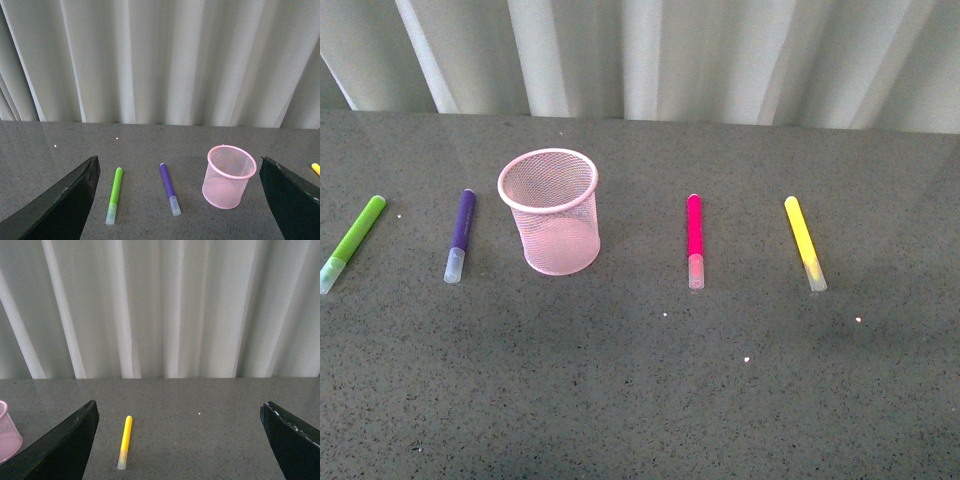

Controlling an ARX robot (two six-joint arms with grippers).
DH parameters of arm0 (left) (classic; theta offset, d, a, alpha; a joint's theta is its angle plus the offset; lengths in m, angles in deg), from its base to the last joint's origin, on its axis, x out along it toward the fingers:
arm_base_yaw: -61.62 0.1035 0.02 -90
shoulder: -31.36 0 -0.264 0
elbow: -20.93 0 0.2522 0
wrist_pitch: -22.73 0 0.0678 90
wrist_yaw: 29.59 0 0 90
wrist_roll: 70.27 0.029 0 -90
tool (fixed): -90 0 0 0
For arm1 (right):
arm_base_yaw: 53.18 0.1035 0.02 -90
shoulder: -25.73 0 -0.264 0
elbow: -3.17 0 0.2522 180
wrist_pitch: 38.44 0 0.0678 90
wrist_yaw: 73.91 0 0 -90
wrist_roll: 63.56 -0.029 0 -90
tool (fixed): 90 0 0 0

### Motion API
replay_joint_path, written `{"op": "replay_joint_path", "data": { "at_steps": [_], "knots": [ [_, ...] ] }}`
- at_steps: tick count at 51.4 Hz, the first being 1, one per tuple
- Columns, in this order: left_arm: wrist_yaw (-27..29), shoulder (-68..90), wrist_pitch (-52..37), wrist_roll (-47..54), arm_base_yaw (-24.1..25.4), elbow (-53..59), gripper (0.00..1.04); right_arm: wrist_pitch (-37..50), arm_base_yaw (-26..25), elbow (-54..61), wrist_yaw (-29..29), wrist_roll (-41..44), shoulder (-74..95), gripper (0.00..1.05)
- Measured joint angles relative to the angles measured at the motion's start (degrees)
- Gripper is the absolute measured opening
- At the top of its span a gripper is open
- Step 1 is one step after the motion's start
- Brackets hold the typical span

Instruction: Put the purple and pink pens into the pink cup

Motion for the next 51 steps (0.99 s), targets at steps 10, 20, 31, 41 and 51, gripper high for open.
{"op": "replay_joint_path", "data": {
  "at_steps": [10, 20, 31, 41, 51],
  "knots": [
    [0.0, 0.0, 0.0, 0.0, 0.0, 0.0, 0.98, 0.0, 0.0, 0.0, 0.0, 0.02, 0.0, 0.98],
    [0.0, 0.0, 0.0, 0.0, 0.0, 0.02, 0.98, 0.0, 0.0, 0.0, 0.0, 0.0, 0.0, 0.98],
    [0.0, 0.0, 0.0, 0.0, 0.0, 0.0, 0.98, 0.0, 0.0, 0.0, 0.0, 0.0, 0.0, 0.98],
    [0.0, 0.0, 0.0, 0.02, 0.0, 0.02, 0.98, 0.0, 0.0, 0.0, 0.0, 0.0, 0.0, 0.98],
    [0.0, 0.0, 0.0, 0.0, 0.0, 0.0, 0.98, 0.0, 0.0, 0.0, 0.0, 0.0, 0.0, 0.98]
  ]
}}
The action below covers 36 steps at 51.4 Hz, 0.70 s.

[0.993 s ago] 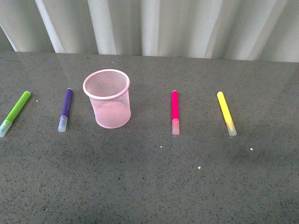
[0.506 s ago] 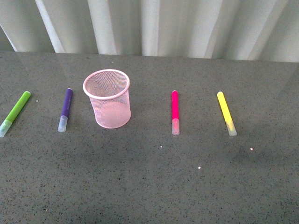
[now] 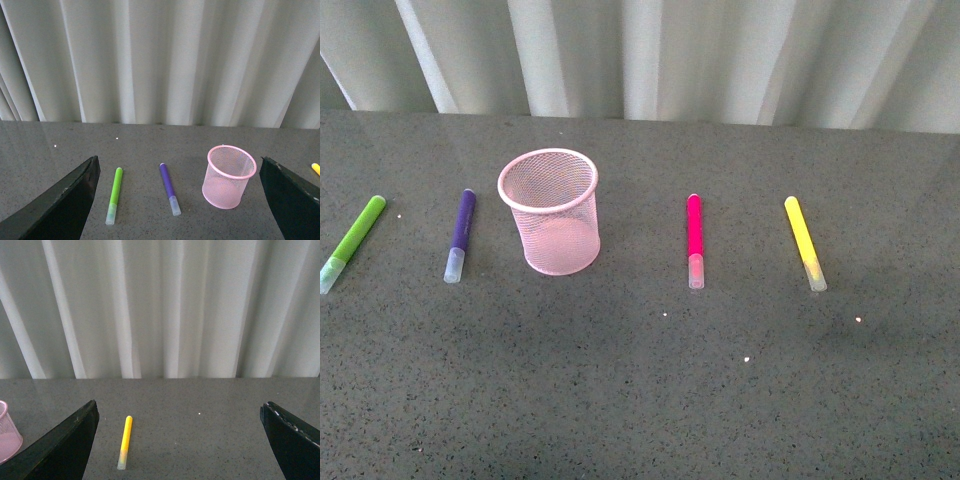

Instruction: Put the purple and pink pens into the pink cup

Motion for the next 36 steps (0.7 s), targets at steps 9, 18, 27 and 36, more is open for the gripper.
{"op": "replay_joint_path", "data": {
  "at_steps": [9, 18, 27, 36],
  "knots": [
    [0.0, 0.0, 0.0, 0.0, 0.0, 0.0, 0.98, 0.0, 0.0, 0.0, 0.0, 0.0, 0.0, 0.98],
    [0.0, 0.0, 0.0, 0.0, 0.0, 0.0, 0.98, 0.0, 0.0, 0.0, 0.0, 0.0, 0.0, 0.98],
    [0.02, 0.0, 0.0, 0.0, 0.0, 0.0, 0.98, 0.0, 0.0, 0.0, 0.0, 0.0, 0.0, 0.98],
    [0.0, 0.0, 0.0, 0.0, 0.0, 0.0, 0.98, 0.0, 0.0, 0.0, 0.0, 0.02, 0.0, 0.98]
  ]
}}
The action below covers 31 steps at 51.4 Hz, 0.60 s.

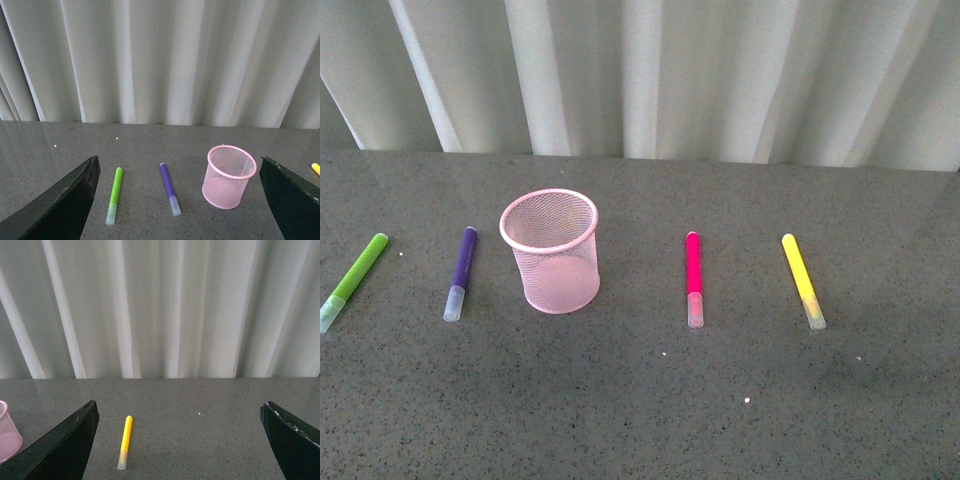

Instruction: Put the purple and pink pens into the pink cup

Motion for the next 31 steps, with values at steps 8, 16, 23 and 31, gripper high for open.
{"op": "replay_joint_path", "data": {
  "at_steps": [8, 16, 23, 31],
  "knots": [
    [0.0, 0.0, 0.0, 0.02, 0.0, 0.02, 0.98, 0.0, 0.0, 0.0, 0.0, -0.02, 0.0, 0.98],
    [6.47, 1.62, 1.92, -2.08, -2.14, -0.61, 0.98, 0.0, 0.0, 0.0, 0.0, 0.0, 0.0, 0.98],
    [31.56, 17.53, -1.03, -11.93, -5.77, -2.6, 0.98, 0.0, 0.04, 0.0, -0.07, 0.0, 0.0, 0.98],
    [25.07, 31.12, -14.64, -13.49, -0.96, -7.17, 0.98, -0.02, 0.04, 0.0, -0.02, 0.0, 0.0, 0.98]
  ]
}}
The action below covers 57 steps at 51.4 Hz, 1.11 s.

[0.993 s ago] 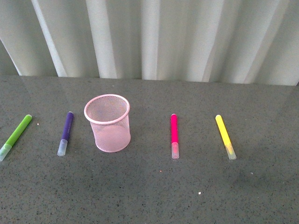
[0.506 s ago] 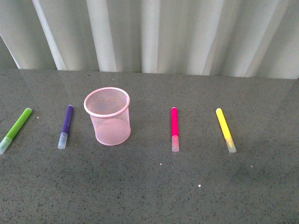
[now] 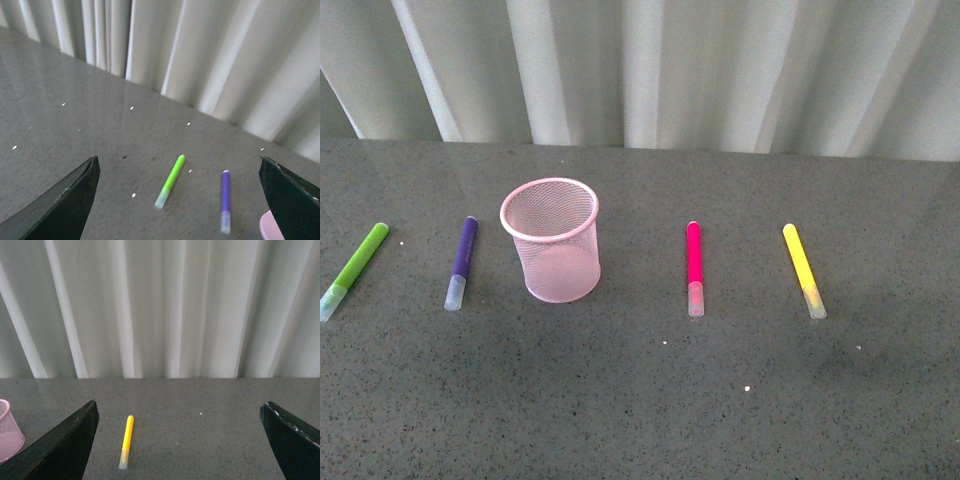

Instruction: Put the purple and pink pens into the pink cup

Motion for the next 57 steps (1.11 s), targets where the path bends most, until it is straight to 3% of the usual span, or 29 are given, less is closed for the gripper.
{"op": "replay_joint_path", "data": {
  "at_steps": [4, 11, 18, 22, 57],
  "knots": [
    [-3.93, 6.12, -4.61, 0.15, 2.05, -2.67, 0.98, 0.0, 0.02, 0.0, 0.02, -0.02, 0.0, 0.98],
    [-17.57, 23.71, -13.33, 3.93, 6.43, -8.41, 0.98, 0.0, 0.02, 0.0, 0.0, 0.0, 0.0, 0.98],
    [-27.63, 39.98, -12.61, 7.69, 9.73, -15.34, 0.98, 0.0, 0.02, 0.0, 0.02, -0.02, 0.0, 0.98],
    [-29.88, 45.97, -12.2, 8.44, 9.99, -18.43, 0.98, 0.0, 0.02, 0.0, 0.02, -0.02, 0.0, 0.98],
    [-30.69, 81.55, -7.28, 17.18, 7.28, -41.03, 0.98, 0.0, 0.02, 0.0, 0.0, -0.02, 0.0, 0.98]
  ]
}}
